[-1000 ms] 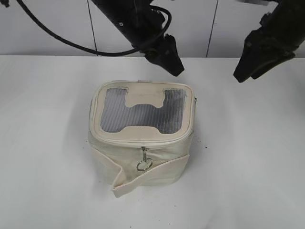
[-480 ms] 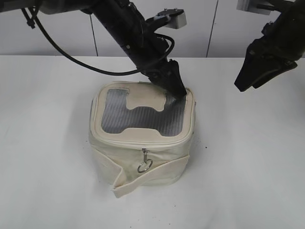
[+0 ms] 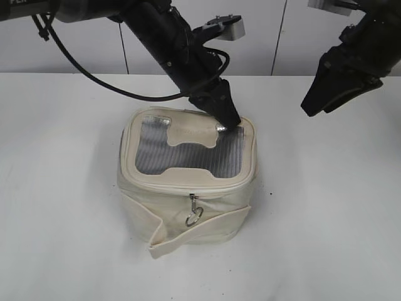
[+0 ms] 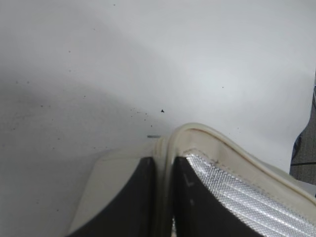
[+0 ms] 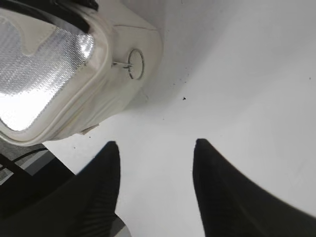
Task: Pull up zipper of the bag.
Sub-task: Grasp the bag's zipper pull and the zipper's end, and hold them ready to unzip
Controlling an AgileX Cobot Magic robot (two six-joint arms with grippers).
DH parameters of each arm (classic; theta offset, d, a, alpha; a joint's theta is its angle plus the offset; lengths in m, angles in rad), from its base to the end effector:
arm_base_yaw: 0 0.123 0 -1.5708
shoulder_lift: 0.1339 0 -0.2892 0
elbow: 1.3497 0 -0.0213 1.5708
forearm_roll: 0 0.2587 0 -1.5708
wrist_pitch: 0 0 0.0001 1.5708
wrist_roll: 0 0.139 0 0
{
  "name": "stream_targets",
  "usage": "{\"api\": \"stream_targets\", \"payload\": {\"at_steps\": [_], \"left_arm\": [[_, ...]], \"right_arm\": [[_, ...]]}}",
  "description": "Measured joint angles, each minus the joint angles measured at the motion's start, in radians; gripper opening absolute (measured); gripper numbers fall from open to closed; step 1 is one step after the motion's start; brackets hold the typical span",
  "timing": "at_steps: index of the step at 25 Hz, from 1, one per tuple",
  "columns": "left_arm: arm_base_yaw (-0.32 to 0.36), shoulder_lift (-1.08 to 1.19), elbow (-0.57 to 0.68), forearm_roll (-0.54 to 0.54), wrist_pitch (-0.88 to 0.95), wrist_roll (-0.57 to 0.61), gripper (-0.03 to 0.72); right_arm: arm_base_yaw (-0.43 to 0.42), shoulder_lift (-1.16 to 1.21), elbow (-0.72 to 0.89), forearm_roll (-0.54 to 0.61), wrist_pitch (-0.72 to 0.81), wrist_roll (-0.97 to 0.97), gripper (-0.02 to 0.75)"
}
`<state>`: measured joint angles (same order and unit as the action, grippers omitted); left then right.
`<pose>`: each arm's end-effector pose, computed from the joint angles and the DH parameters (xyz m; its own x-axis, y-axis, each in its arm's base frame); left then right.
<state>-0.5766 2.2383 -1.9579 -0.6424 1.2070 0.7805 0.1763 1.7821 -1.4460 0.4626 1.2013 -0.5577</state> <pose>0.3718 -0.3347 0.1838 -0.4222 0.7659 -0.4849 0.8967 0.2744 -0.3473 0.3579 0.1225 0.2273 -0.8196 -0.4882 -0.2998 -0.5687 0.7566 0.3228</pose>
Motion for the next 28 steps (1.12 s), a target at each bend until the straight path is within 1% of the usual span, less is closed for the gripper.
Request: {"api": "stream_targets", "payload": {"at_steps": [3, 6, 8, 10, 12, 18, 20, 24, 28], "left_arm": [[0.000, 0.000, 0.000, 0.000, 0.000, 0.000, 0.078], [0.000, -0.007, 0.000, 0.003, 0.001, 0.000, 0.078], [0.000, -0.017, 0.001, 0.013, 0.008, 0.000, 0.078], [0.000, -0.028, 0.003, 0.024, 0.018, 0.000, 0.078], [0.000, -0.031, 0.004, 0.029, 0.021, 0.000, 0.078], [-0.001, -0.031, 0.006, 0.029, 0.018, 0.000, 0.077], [-0.001, -0.031, 0.006, 0.029, 0.018, 0.000, 0.077], [-0.001, -0.031, 0.006, 0.029, 0.017, 0.000, 0.077], [-0.001, -0.031, 0.006, 0.029, 0.017, 0.000, 0.076]], "right_arm": [[0.000, -0.005, 0.008, 0.021, 0.000, -0.022, 0.354], [0.000, -0.032, 0.058, 0.022, -0.014, -0.044, 0.333], [0.000, -0.060, 0.105, 0.029, -0.059, -0.069, 0.328], [0.000, -0.088, 0.166, 0.058, -0.137, -0.128, 0.325], [0.000, -0.112, 0.240, 0.118, -0.213, -0.213, 0.325], [0.000, -0.127, 0.467, 0.418, -0.373, -0.563, 0.325], [0.000, -0.127, 0.511, 0.491, -0.415, -0.661, 0.331], [0.000, -0.127, 0.541, 0.555, -0.454, -0.785, 0.385], [0.010, -0.127, 0.561, 0.579, -0.473, -0.858, 0.403]]}}
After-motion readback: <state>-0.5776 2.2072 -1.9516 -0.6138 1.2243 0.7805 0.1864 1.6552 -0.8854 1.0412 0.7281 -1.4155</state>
